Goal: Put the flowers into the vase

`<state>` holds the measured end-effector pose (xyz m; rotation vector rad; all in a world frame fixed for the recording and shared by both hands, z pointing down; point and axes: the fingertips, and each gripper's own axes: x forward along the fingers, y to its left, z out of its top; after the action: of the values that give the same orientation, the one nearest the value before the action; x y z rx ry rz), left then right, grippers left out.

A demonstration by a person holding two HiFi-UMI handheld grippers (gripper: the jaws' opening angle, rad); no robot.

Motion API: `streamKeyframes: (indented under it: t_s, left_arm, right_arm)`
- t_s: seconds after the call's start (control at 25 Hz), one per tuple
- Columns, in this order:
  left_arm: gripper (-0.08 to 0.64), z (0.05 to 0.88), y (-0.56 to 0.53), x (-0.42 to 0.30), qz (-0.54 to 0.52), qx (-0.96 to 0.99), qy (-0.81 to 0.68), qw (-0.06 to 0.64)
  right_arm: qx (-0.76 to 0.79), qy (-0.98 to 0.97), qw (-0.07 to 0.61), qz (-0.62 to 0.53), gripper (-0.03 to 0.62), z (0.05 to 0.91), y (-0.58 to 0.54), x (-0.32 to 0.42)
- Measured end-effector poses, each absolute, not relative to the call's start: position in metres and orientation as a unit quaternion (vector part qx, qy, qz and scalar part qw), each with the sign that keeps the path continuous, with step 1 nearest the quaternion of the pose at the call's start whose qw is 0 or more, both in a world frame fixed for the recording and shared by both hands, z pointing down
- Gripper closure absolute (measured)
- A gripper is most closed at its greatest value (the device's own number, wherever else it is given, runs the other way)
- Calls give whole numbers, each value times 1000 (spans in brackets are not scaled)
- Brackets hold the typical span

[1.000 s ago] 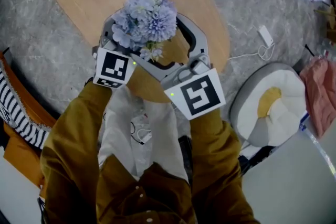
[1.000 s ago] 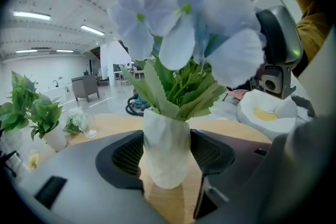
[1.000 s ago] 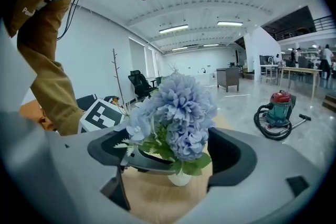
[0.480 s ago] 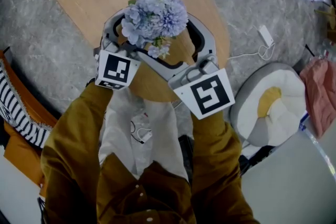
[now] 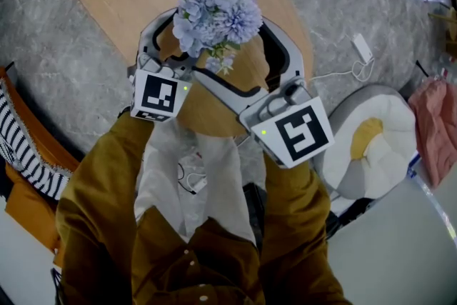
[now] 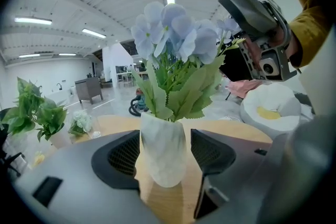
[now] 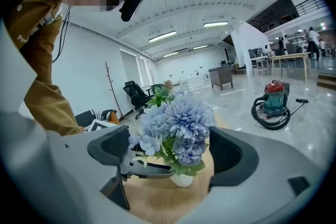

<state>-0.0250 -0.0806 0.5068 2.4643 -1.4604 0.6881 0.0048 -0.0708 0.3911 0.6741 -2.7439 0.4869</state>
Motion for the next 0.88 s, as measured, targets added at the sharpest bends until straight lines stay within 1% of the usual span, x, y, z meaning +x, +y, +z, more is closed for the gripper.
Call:
streamKeyframes:
  t_s: [0.28, 0.52, 0.68, 0.88]
  left_arm:
    - [275, 503, -79, -29, 233, 827, -502, 94]
    - [275, 498, -78, -25, 231, 825, -507, 90]
    - [275, 496, -78, -23, 234, 827, -504, 85]
    - [275, 496, -80, -24, 237, 825, -506, 83]
  right_arm:
    - [242, -944, 125, 184, 130, 387, -69, 12]
    - [217, -953, 121, 172, 130, 376, -59, 7]
    - [210, -957, 136, 149, 130, 370, -55, 3]
    - [186, -960, 177, 110, 130, 374, -48, -7]
